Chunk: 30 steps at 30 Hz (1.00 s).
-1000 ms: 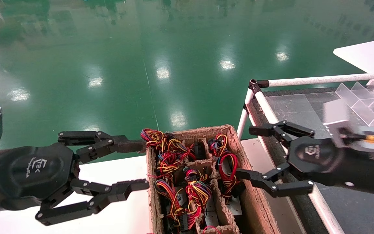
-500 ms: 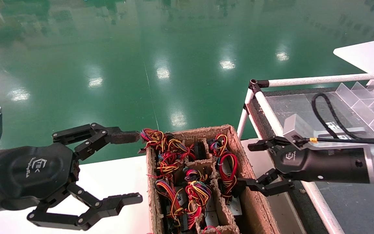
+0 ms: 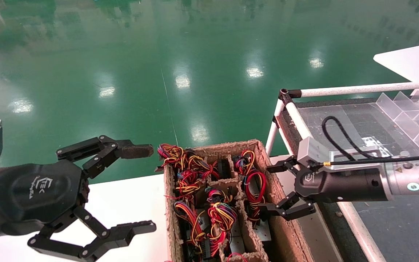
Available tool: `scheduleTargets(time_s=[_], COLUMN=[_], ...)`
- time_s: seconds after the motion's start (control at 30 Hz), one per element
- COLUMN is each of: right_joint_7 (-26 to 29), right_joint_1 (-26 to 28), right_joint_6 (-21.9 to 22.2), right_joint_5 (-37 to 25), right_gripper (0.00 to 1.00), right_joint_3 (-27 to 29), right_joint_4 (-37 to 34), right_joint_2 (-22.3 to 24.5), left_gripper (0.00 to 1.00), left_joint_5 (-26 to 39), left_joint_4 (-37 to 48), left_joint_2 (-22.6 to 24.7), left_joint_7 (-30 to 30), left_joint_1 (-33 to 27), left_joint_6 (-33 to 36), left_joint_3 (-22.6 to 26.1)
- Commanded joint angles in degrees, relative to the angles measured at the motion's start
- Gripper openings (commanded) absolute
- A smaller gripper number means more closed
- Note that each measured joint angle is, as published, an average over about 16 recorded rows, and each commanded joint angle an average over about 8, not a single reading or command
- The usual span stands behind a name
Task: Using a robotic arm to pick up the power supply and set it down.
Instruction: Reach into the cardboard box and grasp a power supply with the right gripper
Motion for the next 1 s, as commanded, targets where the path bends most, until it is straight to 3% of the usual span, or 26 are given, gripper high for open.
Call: scheduleTargets(time_s=[0.03, 1.0], right_joint_7=[-1.6, -16.0], right_joint_1=[0.5, 5.2], right_joint_6=[0.3, 3.4], right_joint_5=[-0.7, -2.3], right_gripper=[0.00, 0.00], right_joint_3=[-0.3, -1.0], right_joint_4=[-1.5, -18.9], right_joint_2=[-0.8, -7.8], left_gripper=[1.00, 1.00], left_joint_5=[0.0, 0.0], left_joint_4=[0.0, 0.0], left_joint_2=[0.0, 0.0], left_joint_7=[0.0, 0.0], left_joint_1=[0.0, 0.0], left_joint_6=[0.0, 0.0], left_joint_3=[0.0, 0.0])
